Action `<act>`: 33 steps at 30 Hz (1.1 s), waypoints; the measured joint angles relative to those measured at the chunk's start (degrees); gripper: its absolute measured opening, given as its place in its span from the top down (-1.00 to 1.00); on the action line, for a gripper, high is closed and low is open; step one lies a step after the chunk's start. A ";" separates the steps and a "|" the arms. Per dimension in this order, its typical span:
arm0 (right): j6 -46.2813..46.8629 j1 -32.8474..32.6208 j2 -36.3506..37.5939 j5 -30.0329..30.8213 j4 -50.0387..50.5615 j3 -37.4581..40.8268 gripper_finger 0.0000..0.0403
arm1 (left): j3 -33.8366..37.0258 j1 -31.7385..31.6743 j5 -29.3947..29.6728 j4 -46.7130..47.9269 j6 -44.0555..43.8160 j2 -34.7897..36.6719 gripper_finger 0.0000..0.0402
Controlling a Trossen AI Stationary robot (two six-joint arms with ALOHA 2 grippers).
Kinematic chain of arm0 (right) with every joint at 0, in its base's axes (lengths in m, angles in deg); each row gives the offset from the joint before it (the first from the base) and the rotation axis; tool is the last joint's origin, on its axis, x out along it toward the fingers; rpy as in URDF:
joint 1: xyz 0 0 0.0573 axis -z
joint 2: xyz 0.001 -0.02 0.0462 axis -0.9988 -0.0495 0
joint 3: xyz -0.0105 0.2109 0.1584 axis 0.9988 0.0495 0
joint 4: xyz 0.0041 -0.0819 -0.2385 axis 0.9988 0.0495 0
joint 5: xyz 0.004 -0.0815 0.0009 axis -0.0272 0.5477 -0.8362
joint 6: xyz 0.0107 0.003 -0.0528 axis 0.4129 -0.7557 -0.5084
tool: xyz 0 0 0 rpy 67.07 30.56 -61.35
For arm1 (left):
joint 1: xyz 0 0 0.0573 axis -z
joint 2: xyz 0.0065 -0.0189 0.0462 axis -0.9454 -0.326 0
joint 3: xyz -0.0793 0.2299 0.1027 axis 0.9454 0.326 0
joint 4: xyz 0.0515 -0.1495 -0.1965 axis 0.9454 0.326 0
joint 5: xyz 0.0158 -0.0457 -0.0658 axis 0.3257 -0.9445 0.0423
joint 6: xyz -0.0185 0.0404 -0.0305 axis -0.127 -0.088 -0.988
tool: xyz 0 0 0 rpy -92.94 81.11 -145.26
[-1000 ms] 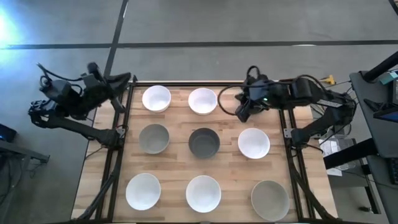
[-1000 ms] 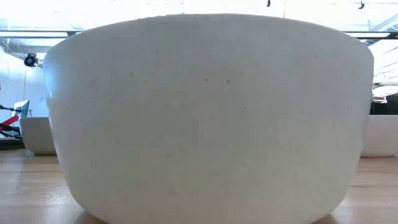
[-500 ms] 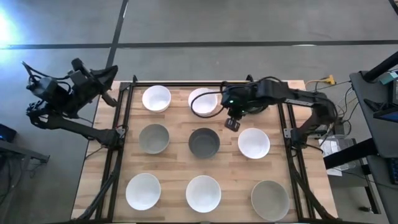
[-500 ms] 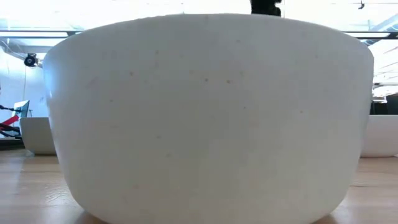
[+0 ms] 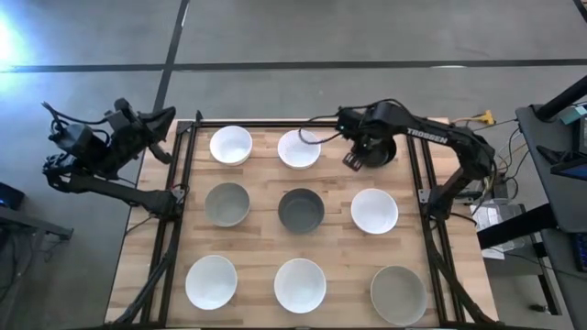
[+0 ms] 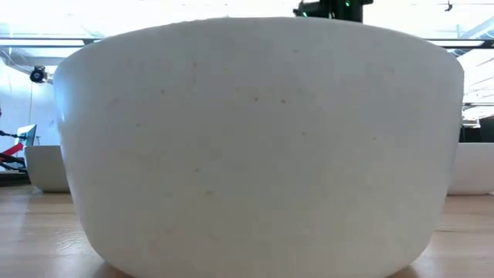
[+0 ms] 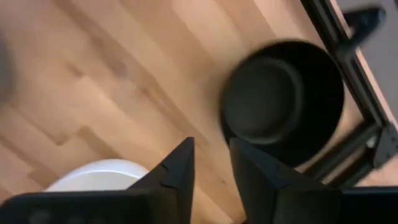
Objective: Nest bowls inside each other
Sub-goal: Stack the black bowl on the gray bowl
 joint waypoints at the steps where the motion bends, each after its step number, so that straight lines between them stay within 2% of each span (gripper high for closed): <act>1: 0.00 1.09 0.48 0.00 -0.55 1.02 0.42 | 0.22 0.00 0.00 -0.05 -0.21 0.27 1.00; 3: -0.04 2.88 1.44 -0.88 -1.77 3.00 0.37 | 0.53 0.00 0.00 -0.06 -1.57 0.79 1.00; 8: -0.06 7.23 2.16 -8.87 -6.76 7.24 0.32 | 0.60 0.00 -0.02 -0.15 -2.85 1.17 1.00; 14: 0.17 9.40 0.98 -9.05 -12.15 10.99 0.32 | 0.65 0.00 -0.02 -0.74 -2.72 1.73 1.00; 33: -1.66 11.63 -10.58 -8.55 -15.34 12.27 0.32 | 0.47 -0.02 0.00 -3.67 -2.89 1.01 1.00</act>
